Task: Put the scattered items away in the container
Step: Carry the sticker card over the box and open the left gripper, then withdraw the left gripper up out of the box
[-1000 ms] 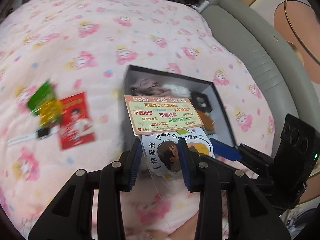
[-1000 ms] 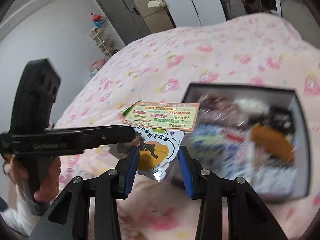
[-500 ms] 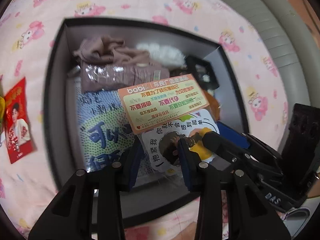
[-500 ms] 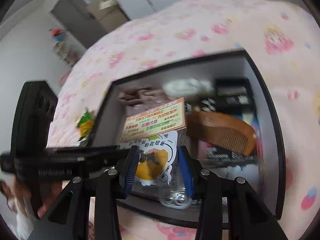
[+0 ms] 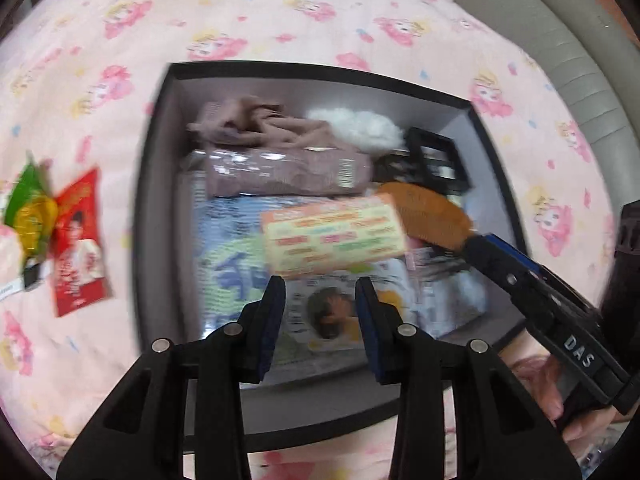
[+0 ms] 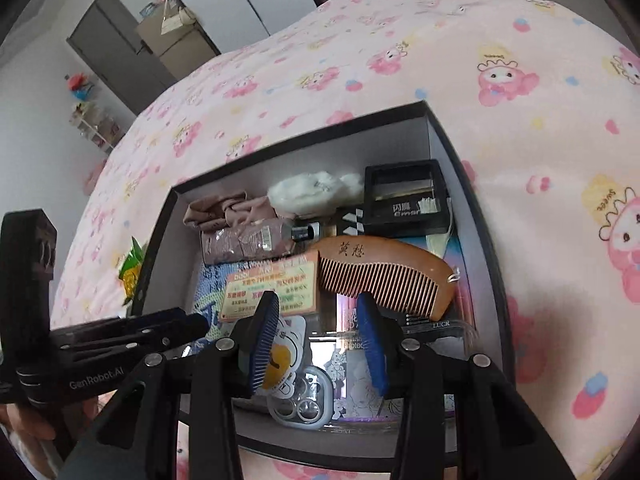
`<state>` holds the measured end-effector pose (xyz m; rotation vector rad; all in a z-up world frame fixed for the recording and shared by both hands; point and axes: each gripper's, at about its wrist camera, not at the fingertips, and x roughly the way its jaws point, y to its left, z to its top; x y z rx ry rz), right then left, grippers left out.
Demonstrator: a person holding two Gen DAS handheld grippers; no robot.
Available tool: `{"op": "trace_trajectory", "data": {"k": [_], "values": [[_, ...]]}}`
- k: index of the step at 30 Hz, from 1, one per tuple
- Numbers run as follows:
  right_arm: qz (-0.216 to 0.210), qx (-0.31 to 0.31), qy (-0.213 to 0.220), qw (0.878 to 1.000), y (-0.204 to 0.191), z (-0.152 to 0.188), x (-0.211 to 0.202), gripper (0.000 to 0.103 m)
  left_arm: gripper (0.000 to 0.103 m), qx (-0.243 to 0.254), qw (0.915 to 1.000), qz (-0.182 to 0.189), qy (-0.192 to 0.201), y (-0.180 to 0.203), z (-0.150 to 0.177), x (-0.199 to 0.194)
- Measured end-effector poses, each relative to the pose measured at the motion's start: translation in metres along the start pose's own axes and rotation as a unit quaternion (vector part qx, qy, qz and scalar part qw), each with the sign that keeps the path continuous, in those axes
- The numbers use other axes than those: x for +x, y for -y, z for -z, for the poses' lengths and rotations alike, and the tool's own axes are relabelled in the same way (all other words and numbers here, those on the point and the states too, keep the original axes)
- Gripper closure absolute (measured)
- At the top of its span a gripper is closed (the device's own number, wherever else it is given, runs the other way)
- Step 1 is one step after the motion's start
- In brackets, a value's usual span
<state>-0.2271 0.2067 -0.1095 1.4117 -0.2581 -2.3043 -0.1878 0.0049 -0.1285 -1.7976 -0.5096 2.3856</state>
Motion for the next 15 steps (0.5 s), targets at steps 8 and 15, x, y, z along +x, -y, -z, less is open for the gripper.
{"op": "trace_trajectory", "data": {"k": [8, 15], "values": [[0.041, 0.033, 0.051, 0.997, 0.017, -0.006, -0.018, 0.067, 0.068, 0.029, 0.9954, 0.087, -0.028, 0.048, -0.003, 0.031], [0.052, 0.030, 0.063, 0.996, 0.018, -0.010, -0.020, 0.066, 0.073, 0.003, 0.9936, 0.093, -0.065, 0.059, -0.007, 0.066]]}}
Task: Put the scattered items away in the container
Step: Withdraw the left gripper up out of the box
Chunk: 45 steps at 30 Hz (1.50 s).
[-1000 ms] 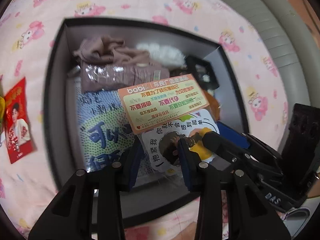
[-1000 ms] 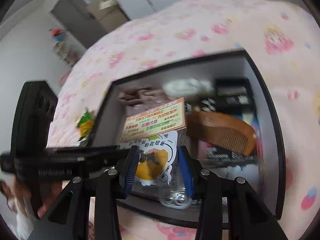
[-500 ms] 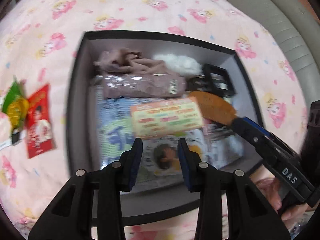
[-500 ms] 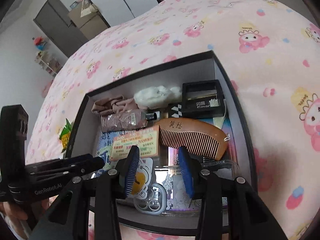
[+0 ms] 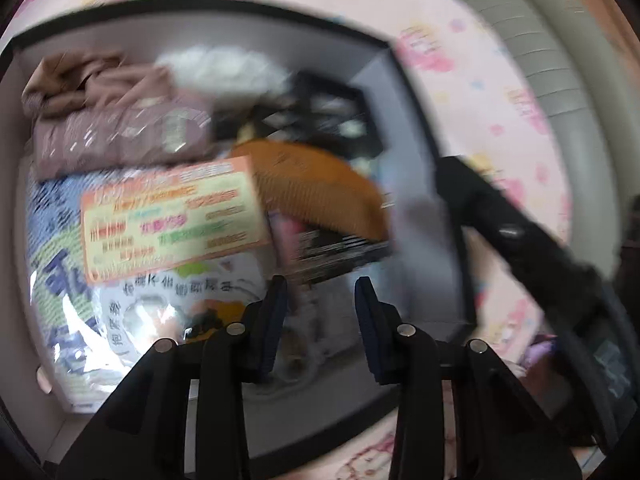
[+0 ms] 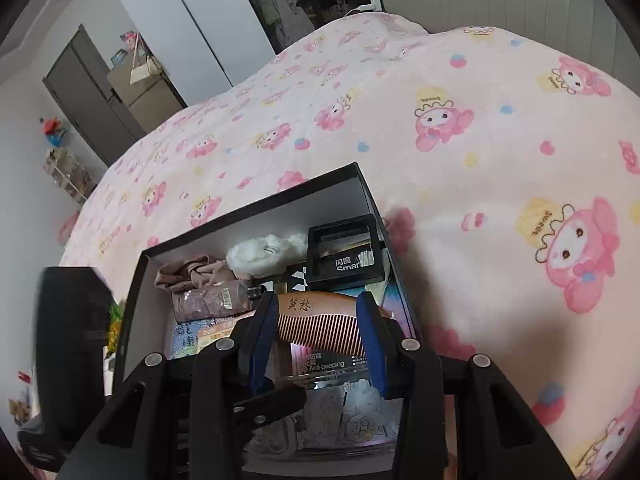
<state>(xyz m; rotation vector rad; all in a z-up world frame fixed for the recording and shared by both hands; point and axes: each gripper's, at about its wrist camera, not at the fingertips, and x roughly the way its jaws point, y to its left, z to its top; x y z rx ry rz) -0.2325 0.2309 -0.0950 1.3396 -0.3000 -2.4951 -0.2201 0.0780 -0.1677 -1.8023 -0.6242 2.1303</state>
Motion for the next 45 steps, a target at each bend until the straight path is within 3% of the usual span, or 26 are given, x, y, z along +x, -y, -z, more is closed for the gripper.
{"op": "trace_trajectory", "data": {"k": [4, 7, 11, 16, 22, 26, 31, 39, 41, 43, 45], "values": [[-0.008, -0.015, -0.029, 0.999, -0.008, 0.006, 0.013, 0.066, 0.075, -0.027, 0.9979, -0.047, 0.037, -0.014, 0.005, -0.023], [-0.016, -0.028, -0.050, 0.998, -0.018, 0.012, 0.022, 0.066, 0.075, -0.046, 0.9963, -0.038, 0.062, -0.029, 0.010, -0.046], [-0.029, -0.060, -0.091, 0.994, -0.039, 0.022, 0.042, 0.067, 0.075, -0.056, 0.9928, -0.064, 0.084, -0.042, 0.013, -0.063], [-0.047, -0.047, -0.150, 0.986, -0.056, 0.033, 0.074, 0.067, 0.071, -0.073, 0.9911, -0.057, 0.095, -0.063, 0.019, -0.074], [-0.067, -0.057, -0.179, 0.980, -0.069, 0.037, 0.086, 0.067, 0.071, -0.097, 0.9892, -0.046, 0.100, -0.082, 0.029, -0.084], [-0.088, -0.070, -0.166, 0.980, -0.074, 0.036, 0.079, 0.067, 0.070, -0.094, 0.9892, -0.038, 0.105, -0.086, 0.030, -0.088], [-0.010, -0.069, -0.084, 0.994, -0.057, 0.025, 0.050, 0.067, 0.067, -0.076, 0.9921, -0.015, 0.099, -0.080, 0.026, -0.078], [0.031, -0.053, -0.044, 0.997, -0.037, 0.013, 0.034, 0.067, 0.069, -0.025, 0.9986, -0.002, 0.046, -0.050, 0.000, -0.041], [0.039, -0.043, -0.035, 0.998, -0.026, 0.007, 0.029, 0.067, 0.069, -0.025, 0.9983, -0.031, 0.043, -0.048, -0.004, -0.034], [0.042, -0.038, -0.034, 0.998, -0.020, 0.003, 0.028, 0.067, 0.069, -0.039, 0.9919, -0.116, 0.033, -0.052, -0.009, -0.027], [0.038, -0.037, -0.042, 0.998, -0.019, 0.000, 0.031, 0.067, 0.069, -0.049, 0.9856, -0.158, 0.034, -0.057, -0.008, -0.026]]}}
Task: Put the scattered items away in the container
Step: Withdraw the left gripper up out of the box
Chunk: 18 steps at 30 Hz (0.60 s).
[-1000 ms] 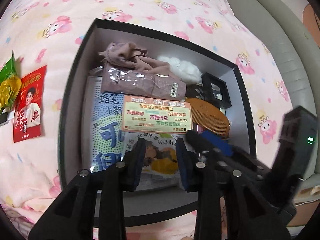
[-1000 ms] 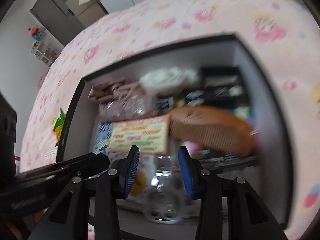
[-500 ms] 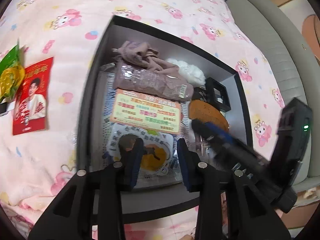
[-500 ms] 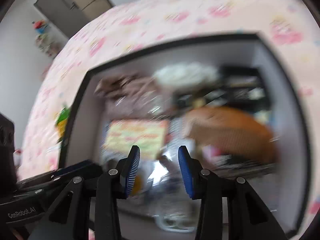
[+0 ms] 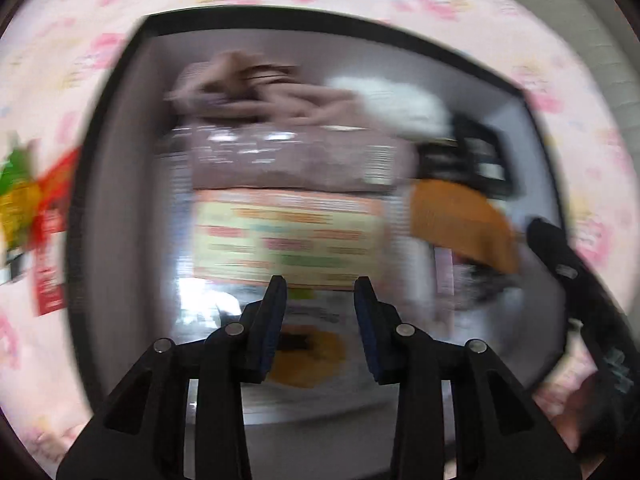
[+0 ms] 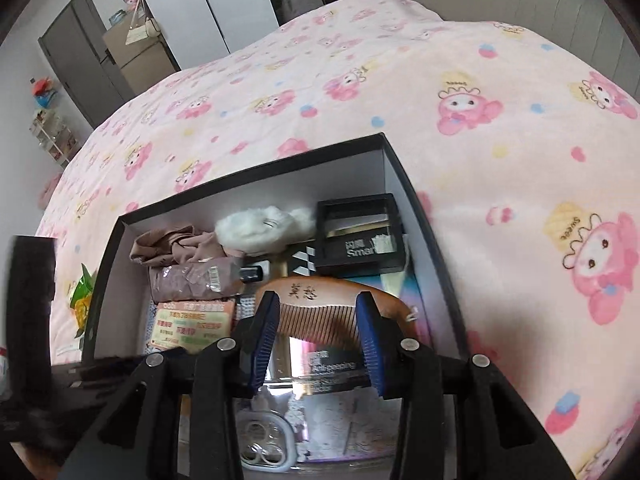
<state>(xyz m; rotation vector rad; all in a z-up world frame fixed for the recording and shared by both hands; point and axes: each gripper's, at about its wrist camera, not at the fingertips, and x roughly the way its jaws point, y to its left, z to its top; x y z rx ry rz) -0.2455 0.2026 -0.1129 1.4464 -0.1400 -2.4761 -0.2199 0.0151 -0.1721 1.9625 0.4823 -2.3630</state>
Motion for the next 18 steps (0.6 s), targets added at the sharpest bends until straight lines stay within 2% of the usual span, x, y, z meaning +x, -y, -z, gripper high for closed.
{"op": "trace_trajectory", "data": {"k": [2, 4, 6, 11, 13, 16, 18], "values": [[-0.009, 0.000, -0.010, 1.000, 0.001, 0.001, 0.001, 0.067, 0.069, -0.001, 0.9998, 0.022, -0.002, 0.000, 0.005, -0.003], [-0.005, -0.005, -0.015, 1.000, -0.002, 0.003, 0.004, 0.067, 0.067, 0.008, 0.9975, 0.070, -0.006, 0.004, 0.013, -0.006], [0.004, -0.015, -0.017, 1.000, -0.007, 0.005, 0.007, 0.067, 0.066, 0.025, 0.9958, 0.087, -0.014, 0.011, 0.019, -0.003], [0.008, -0.050, -0.029, 0.998, -0.023, 0.013, 0.011, 0.067, 0.067, 0.016, 0.9984, 0.053, -0.008, 0.010, 0.011, 0.003], [0.024, -0.067, -0.031, 0.997, -0.028, 0.015, 0.014, 0.066, 0.067, 0.033, 0.9992, 0.008, 0.022, 0.013, 0.010, -0.004], [0.045, -0.077, -0.033, 0.995, -0.032, 0.014, 0.017, 0.066, 0.064, 0.051, 0.9956, -0.037, 0.069, 0.017, 0.016, -0.018], [0.039, -0.085, -0.025, 0.995, -0.035, 0.015, 0.014, 0.066, 0.052, 0.052, 0.9916, -0.058, 0.103, 0.019, 0.023, -0.033]]}}
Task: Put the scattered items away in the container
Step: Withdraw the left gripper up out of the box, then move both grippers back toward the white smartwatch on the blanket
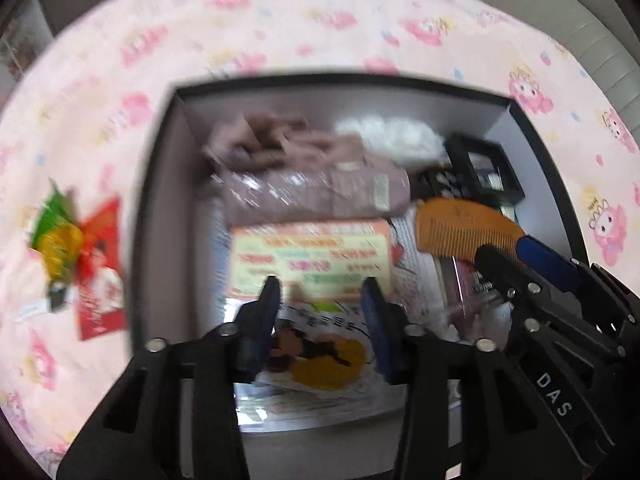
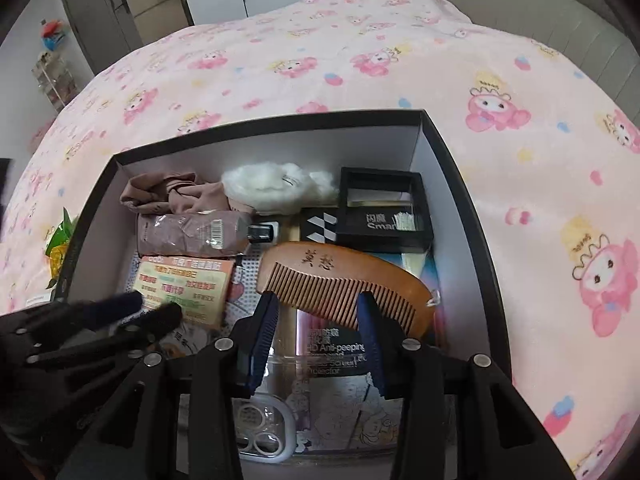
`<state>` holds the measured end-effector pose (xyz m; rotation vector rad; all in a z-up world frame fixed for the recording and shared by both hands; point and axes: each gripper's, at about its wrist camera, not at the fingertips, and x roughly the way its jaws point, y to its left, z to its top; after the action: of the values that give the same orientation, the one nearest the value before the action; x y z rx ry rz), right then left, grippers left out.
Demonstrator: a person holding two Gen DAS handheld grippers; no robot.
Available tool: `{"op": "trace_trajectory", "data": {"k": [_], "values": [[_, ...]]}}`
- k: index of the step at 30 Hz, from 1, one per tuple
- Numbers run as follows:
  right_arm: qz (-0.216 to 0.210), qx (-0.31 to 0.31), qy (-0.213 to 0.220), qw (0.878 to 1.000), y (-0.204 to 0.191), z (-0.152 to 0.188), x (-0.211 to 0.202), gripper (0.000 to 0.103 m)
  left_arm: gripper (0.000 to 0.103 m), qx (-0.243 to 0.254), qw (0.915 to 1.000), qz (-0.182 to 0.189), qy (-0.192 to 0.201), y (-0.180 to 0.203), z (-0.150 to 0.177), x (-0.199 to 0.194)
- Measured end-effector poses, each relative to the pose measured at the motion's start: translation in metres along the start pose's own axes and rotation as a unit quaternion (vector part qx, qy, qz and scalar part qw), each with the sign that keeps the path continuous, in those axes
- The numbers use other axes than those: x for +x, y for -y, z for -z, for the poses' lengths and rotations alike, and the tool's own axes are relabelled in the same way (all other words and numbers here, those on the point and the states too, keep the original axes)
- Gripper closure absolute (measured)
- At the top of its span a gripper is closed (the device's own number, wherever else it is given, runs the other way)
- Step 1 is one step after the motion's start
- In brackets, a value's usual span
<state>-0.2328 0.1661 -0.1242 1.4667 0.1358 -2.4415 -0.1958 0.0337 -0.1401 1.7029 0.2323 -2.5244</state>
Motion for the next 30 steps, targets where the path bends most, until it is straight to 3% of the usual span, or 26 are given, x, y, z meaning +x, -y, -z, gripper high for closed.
{"op": "trace_trajectory", "data": {"k": [3, 7, 14, 17, 23, 30], "values": [[-0.003, -0.012, 0.016, 1.000, -0.004, 0.005, -0.019, 0.066, 0.048, -0.007, 0.9991, -0.001, 0.041, -0.001, 0.005, -0.028], [-0.032, -0.014, 0.074, 0.997, -0.008, 0.013, -0.068, 0.061, 0.040, -0.010, 0.9944, -0.014, 0.104, -0.006, 0.009, -0.070], [-0.016, 0.022, 0.132, 0.991, 0.001, 0.026, -0.117, 0.047, 0.012, -0.008, 0.9865, -0.025, 0.162, -0.014, 0.017, -0.126], [0.002, 0.021, 0.150, 0.988, -0.001, 0.033, -0.138, 0.047, 0.011, -0.005, 0.9845, -0.010, 0.175, -0.013, 0.027, -0.142], [0.003, 0.018, 0.198, 0.980, -0.013, 0.050, -0.190, 0.037, 0.010, -0.004, 0.9779, -0.015, 0.208, -0.017, 0.054, -0.191], [-0.014, -0.009, 0.206, 0.978, -0.044, 0.067, -0.214, 0.037, 0.010, -0.014, 0.9740, -0.036, 0.223, -0.037, 0.085, -0.225]]}}
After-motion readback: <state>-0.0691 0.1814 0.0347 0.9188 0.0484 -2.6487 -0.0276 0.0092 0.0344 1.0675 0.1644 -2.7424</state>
